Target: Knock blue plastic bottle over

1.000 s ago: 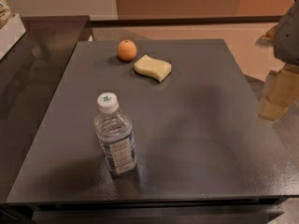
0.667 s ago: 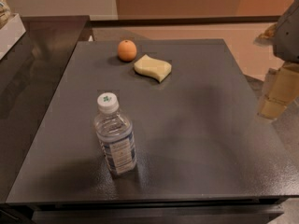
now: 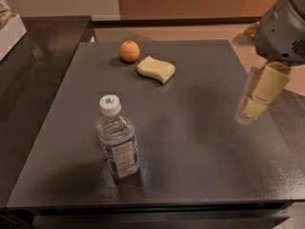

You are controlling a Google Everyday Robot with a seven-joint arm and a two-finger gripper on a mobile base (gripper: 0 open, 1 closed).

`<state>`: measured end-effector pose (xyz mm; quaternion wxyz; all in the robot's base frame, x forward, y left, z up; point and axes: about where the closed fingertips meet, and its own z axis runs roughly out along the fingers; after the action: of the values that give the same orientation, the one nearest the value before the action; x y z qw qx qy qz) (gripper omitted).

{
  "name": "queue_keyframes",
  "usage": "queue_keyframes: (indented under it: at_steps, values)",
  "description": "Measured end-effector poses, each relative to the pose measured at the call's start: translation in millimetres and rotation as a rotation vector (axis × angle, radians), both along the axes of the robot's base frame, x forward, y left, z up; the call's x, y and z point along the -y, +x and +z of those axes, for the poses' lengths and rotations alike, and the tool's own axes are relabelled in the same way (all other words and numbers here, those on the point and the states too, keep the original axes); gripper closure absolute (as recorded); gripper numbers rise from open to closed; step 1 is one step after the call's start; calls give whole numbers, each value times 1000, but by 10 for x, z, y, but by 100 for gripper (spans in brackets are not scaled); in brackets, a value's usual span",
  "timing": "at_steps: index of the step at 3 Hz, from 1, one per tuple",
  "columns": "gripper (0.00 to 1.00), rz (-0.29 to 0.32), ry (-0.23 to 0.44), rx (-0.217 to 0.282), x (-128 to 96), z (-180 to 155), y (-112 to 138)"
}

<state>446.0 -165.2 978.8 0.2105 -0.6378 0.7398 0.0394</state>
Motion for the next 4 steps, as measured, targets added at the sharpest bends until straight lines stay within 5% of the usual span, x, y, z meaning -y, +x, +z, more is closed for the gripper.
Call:
queue_keyframes:
  at_steps: [4]
  values:
    - [0, 432, 143, -65, -1645, -276, -405]
